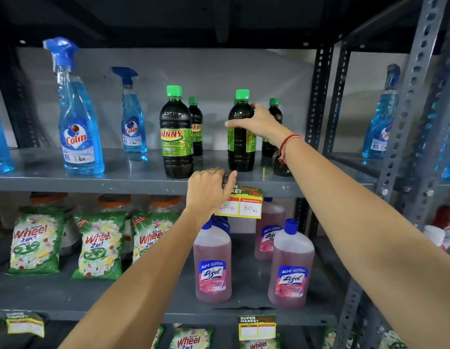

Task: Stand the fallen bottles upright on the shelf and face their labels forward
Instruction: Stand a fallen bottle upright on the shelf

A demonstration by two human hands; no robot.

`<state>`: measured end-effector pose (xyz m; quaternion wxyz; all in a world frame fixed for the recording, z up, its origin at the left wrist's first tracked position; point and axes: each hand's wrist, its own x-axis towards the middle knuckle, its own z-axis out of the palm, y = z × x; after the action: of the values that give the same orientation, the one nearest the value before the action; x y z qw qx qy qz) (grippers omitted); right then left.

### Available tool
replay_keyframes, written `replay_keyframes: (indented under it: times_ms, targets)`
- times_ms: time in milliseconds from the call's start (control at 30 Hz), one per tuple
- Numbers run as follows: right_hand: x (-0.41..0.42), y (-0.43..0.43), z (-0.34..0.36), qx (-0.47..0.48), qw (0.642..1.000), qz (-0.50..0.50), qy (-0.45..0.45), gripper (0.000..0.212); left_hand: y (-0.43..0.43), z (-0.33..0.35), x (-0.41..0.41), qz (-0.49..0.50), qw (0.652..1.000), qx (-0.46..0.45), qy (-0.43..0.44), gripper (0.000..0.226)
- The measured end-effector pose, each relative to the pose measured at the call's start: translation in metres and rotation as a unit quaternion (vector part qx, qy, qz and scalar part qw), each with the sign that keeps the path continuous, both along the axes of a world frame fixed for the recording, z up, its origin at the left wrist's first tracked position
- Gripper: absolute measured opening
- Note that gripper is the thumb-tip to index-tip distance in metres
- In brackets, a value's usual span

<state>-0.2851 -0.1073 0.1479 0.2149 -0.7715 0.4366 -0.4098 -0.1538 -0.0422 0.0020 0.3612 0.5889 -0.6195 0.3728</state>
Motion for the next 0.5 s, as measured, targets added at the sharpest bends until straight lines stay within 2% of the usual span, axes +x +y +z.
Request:
replay_keyframes:
  times_ms: [67, 133, 233, 300, 333, 433, 500]
  targets:
    - [0.000, -0.005, -0.001, 0.034, 0.999, 0.015, -0.029, 0.089, 0.000, 0.000, 0.000, 0.000, 1.000, 0.002, 0.002, 0.063]
    - [-0.002, -0.011, -0.004, 0.003, 0.999, -0.012, -0.034, 0.081, 0.000, 0.000, 0.000, 0.001, 1.000, 0.006, 0.002, 0.063]
    - [-0.003, -0.013, -0.006, -0.073, 0.995, -0.061, -0.006, 0.094, 0.000, 0.000, 0.000, 0.002, 1.000, 0.005, 0.003, 0.061]
    - [-0.001, -0.015, -0.008, -0.009, 0.998, -0.028, -0.055, 0.104, -0.001, 0.000, 0.000, 0.000, 1.000, 0.005, 0.004, 0.062]
    - [-0.002, -0.015, -0.009, 0.041, 0.994, 0.001, -0.098, 0.102, -0.002, 0.000, 0.001, -0.004, 1.000, 0.006, 0.004, 0.062]
    - [-0.009, -0.021, -0.014, 0.123, 0.975, 0.084, -0.164, 0.069, -0.002, 0.000, 0.001, -0.012, 1.000, 0.006, 0.010, 0.063]
    - [-0.011, -0.023, -0.017, 0.128, 0.973, 0.100, -0.164, 0.047, -0.001, 0.000, 0.001, -0.015, 1.000, 0.005, 0.010, 0.063]
